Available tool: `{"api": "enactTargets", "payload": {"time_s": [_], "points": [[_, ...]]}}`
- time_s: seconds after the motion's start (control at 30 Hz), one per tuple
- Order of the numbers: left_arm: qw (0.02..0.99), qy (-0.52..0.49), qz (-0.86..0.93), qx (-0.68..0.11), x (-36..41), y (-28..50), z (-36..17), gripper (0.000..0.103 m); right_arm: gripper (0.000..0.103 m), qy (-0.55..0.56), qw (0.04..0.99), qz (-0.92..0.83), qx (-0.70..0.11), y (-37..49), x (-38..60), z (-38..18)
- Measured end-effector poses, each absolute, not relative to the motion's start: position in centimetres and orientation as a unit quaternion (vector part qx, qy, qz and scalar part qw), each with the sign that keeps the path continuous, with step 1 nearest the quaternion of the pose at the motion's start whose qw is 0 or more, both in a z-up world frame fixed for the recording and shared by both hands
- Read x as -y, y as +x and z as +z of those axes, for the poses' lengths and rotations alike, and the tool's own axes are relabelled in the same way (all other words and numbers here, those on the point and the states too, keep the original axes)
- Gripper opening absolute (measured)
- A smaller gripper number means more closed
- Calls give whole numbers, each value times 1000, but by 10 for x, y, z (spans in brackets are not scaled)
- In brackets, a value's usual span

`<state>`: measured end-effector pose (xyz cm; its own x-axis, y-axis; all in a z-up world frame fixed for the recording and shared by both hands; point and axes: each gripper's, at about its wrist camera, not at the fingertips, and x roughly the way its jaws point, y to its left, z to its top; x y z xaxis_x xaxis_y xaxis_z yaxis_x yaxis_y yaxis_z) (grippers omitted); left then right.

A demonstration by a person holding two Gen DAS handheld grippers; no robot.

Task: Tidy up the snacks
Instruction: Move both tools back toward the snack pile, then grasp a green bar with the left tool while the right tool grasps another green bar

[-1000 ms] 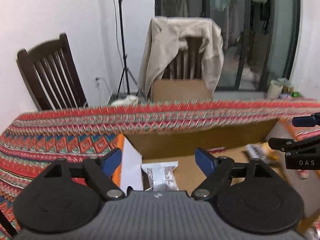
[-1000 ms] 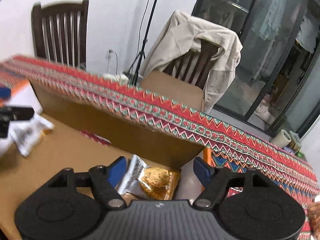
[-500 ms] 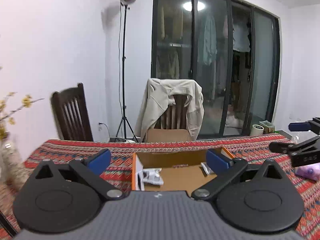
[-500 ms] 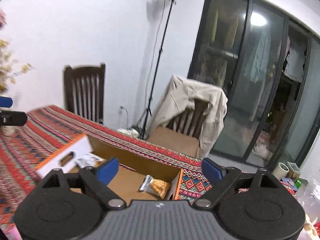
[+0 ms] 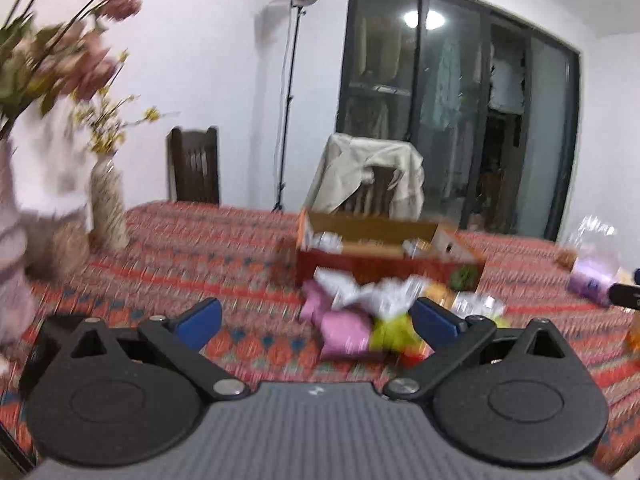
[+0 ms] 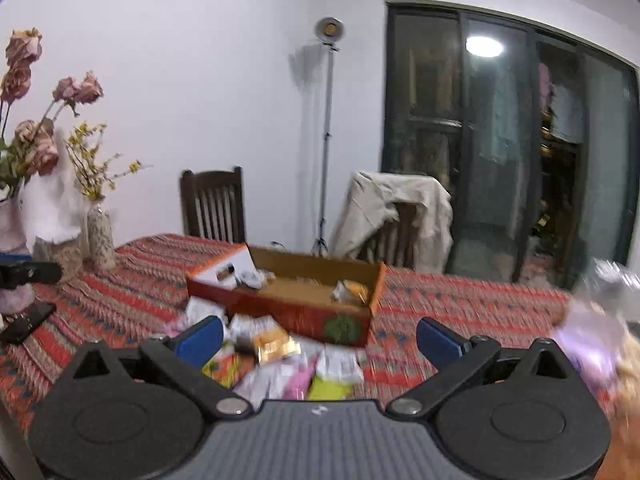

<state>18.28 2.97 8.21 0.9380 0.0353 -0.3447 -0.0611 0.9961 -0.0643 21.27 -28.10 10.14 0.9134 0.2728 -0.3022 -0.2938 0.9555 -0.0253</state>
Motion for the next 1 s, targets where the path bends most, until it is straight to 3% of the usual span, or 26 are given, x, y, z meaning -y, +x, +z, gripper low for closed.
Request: {"api": "enactTargets", "payload": {"time_s": [0.37, 0.8, 0.93, 1.0], "points": [[976, 21, 16, -215, -13, 169, 21, 103, 103, -32, 971, 126, -200, 176, 268, -5], [974, 19, -3, -225, 0, 218, 16, 103, 103, -46, 967, 126, -218, 208, 259, -14], [975, 30, -29, -220, 16, 250, 17, 103, 99, -44, 963, 130, -230, 238, 256, -8], [972, 34, -33, -230, 22, 271, 17, 103, 92, -39, 961, 133, -239, 256, 255, -6]]}}
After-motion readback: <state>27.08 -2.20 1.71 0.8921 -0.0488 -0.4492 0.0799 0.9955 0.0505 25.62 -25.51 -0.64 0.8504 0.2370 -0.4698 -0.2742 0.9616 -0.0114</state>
